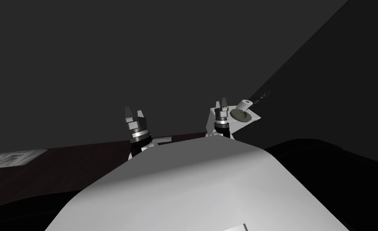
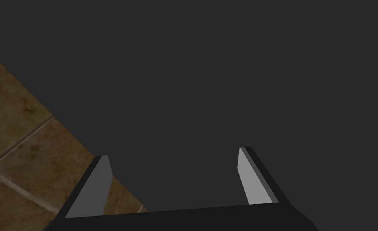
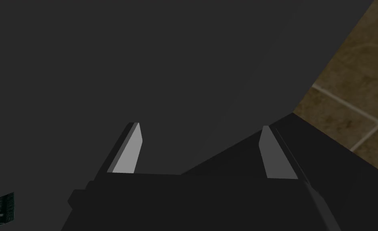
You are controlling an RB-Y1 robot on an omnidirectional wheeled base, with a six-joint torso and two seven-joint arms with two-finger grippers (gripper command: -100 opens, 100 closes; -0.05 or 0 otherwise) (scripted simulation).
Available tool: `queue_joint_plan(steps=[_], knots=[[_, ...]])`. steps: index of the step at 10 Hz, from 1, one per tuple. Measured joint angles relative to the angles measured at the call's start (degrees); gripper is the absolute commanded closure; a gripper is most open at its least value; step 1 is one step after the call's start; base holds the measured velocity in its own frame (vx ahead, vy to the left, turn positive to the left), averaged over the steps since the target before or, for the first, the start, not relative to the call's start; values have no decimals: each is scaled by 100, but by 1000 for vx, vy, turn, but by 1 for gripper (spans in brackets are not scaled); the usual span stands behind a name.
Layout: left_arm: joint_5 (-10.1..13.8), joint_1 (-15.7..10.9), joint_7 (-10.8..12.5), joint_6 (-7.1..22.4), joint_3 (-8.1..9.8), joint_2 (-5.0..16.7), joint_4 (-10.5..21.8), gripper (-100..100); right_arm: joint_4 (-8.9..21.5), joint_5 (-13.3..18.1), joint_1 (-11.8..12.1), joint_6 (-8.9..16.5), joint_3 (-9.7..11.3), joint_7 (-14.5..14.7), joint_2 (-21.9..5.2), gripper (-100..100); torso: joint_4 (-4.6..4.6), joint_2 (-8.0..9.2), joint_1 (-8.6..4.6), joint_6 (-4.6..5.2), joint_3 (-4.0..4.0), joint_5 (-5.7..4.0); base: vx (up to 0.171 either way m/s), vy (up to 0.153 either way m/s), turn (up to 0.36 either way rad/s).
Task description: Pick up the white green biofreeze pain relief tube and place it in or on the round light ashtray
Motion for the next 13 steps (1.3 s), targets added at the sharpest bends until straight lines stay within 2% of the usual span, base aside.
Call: queue_joint_plan(steps=[2,5,10,13], knots=[[0,0,0,0,0,0,0,0,76,48,-28,13,-20,33,-219,-100,0,1,6,1,1,1,-8,27,-62],[0,0,0,0,0,0,0,0,344,185,-209,94,-154,130,-574,-100,2,10,14,1,5,3,-32,48,-94],[0,0,0,0,-1,-1,0,0,984,634,-657,348,-514,442,-914,-100,5,21,29,1,12,6,-57,82,-137],[0,0,0,0,-1,-1,0,0,1535,1004,-1018,450,-787,730,-984,-100,5,20,39,1,12,8,-58,91,-137]])
